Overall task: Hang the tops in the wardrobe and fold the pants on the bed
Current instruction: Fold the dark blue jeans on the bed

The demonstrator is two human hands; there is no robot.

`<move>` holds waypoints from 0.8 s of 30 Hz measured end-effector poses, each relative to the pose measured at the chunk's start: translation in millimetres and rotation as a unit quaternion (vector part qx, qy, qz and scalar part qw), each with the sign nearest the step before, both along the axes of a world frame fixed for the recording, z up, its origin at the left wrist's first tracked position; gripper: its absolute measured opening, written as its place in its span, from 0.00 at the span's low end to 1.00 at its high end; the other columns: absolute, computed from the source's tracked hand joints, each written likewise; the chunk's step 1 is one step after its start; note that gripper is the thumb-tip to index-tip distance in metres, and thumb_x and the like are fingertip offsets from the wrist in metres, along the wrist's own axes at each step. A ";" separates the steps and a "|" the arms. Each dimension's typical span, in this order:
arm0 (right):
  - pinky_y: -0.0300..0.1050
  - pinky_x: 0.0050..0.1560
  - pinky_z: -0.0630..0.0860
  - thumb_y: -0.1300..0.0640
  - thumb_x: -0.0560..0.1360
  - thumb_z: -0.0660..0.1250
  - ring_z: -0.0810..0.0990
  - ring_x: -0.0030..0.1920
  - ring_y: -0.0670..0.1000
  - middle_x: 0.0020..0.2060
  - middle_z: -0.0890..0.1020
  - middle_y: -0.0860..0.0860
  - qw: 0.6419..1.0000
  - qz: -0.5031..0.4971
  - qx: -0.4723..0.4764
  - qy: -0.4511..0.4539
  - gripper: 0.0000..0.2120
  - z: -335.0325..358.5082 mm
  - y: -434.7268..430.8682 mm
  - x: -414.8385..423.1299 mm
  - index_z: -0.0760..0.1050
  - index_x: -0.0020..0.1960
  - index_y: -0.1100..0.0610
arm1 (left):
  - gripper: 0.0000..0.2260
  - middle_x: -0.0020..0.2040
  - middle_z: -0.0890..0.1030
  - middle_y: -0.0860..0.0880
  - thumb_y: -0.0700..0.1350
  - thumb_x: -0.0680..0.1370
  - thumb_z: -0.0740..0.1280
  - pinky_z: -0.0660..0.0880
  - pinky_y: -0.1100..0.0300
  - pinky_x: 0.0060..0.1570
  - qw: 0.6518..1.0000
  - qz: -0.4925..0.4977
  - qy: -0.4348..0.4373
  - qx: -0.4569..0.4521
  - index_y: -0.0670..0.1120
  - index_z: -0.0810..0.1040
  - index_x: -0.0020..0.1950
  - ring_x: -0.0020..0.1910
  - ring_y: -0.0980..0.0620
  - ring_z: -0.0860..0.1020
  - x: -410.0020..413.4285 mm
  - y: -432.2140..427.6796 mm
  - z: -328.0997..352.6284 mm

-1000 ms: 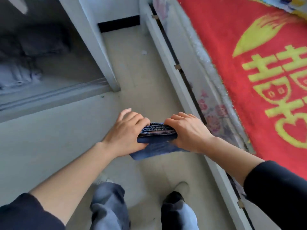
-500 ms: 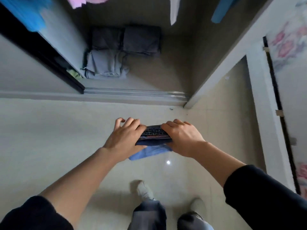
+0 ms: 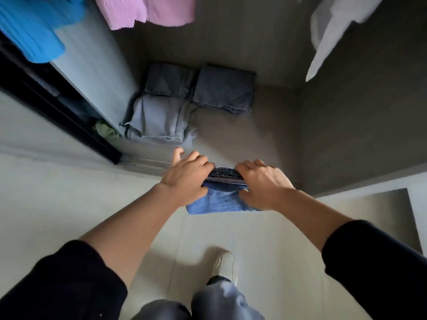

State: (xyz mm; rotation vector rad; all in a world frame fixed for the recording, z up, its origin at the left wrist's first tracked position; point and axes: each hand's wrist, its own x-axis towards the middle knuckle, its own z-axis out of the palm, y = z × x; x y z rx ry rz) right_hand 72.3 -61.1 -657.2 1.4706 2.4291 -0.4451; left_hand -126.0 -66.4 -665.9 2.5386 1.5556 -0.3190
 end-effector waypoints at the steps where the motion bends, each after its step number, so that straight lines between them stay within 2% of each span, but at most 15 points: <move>1: 0.49 0.50 0.72 0.51 0.71 0.64 0.71 0.61 0.54 0.59 0.73 0.49 1.000 0.002 0.012 -0.003 0.20 -10.0 18.6 -0.7 0.66 0.62 0.53 | 0.16 0.55 0.73 0.54 0.48 0.72 0.63 0.55 0.47 0.60 1.000 0.003 0.005 0.021 0.51 0.71 0.60 0.61 0.51 0.67 1.1 16.4 -11.8; 5: 0.49 0.52 0.72 0.49 0.73 0.66 0.72 0.61 0.54 0.61 0.74 0.50 0.997 0.031 0.064 -0.027 0.23 -51.1 89.1 -3.3 0.65 0.64 0.53 | 0.13 0.51 0.74 0.51 0.44 0.71 0.63 0.60 0.47 0.61 0.992 -0.010 0.028 0.121 0.48 0.71 0.56 0.57 0.49 0.70 4.8 75.0 -59.7; 8: 0.49 0.49 0.73 0.51 0.72 0.67 0.71 0.61 0.55 0.60 0.74 0.51 0.988 0.048 0.144 -0.022 0.22 -82.4 133.0 -2.3 0.67 0.63 0.54 | 0.16 0.51 0.74 0.49 0.45 0.70 0.66 0.63 0.46 0.61 0.981 -0.029 0.037 0.189 0.48 0.71 0.56 0.56 0.48 0.72 4.1 124.4 -89.9; 11: 0.52 0.46 0.75 0.59 0.66 0.71 0.74 0.55 0.60 0.54 0.77 0.56 0.971 0.056 0.230 0.019 0.21 -118.3 162.1 2.4 0.72 0.58 0.59 | 0.17 0.47 0.76 0.49 0.46 0.66 0.71 0.69 0.50 0.53 0.956 -0.036 0.041 0.287 0.48 0.74 0.54 0.50 0.48 0.76 3.5 161.4 -123.2; 14: 0.54 0.46 0.75 0.65 0.61 0.74 0.77 0.50 0.62 0.50 0.78 0.60 0.959 0.041 0.277 0.040 0.23 -173.3 172.7 4.3 0.75 0.55 0.63 | 0.14 0.45 0.78 0.49 0.42 0.68 0.69 0.71 0.54 0.45 0.934 -0.041 0.036 0.353 0.49 0.77 0.54 0.45 0.48 0.77 3.6 173.5 -178.7; 16: 0.53 0.48 0.74 0.64 0.63 0.74 0.76 0.52 0.61 0.53 0.78 0.59 0.966 0.028 0.257 0.028 0.23 -216.6 166.3 3.1 0.76 0.57 0.62 | 0.14 0.45 0.78 0.49 0.43 0.68 0.70 0.71 0.55 0.42 0.941 -0.047 0.038 0.333 0.50 0.78 0.53 0.45 0.48 0.78 5.4 168.8 -222.0; 19: 0.52 0.56 0.72 0.60 0.71 0.69 0.72 0.60 0.58 0.59 0.74 0.55 0.985 0.051 0.166 -0.021 0.21 -273.7 145.7 -0.9 0.72 0.63 0.58 | 0.15 0.43 0.78 0.51 0.46 0.65 0.75 0.73 0.56 0.39 0.967 -0.055 0.067 0.240 0.51 0.79 0.49 0.45 0.50 0.78 7.5 153.6 -277.0; 21: 0.51 0.53 0.76 0.62 0.67 0.73 0.76 0.57 0.57 0.56 0.78 0.54 0.985 0.056 0.161 -0.024 0.21 -289.6 137.2 -0.1 0.76 0.60 0.57 | 0.14 0.42 0.77 0.50 0.42 0.64 0.75 0.73 0.56 0.37 0.973 -0.043 0.051 0.223 0.50 0.79 0.48 0.44 0.49 0.78 5.9 149.1 -295.3; 24: 0.48 0.43 0.80 0.66 0.60 0.77 0.80 0.50 0.57 0.50 0.82 0.55 0.979 0.040 0.202 0.007 0.22 -293.8 143.4 0.0 0.81 0.53 0.59 | 0.16 0.41 0.78 0.48 0.38 0.62 0.74 0.73 0.55 0.35 0.969 -0.025 0.026 0.243 0.48 0.79 0.48 0.43 0.47 0.78 5.5 157.9 -298.2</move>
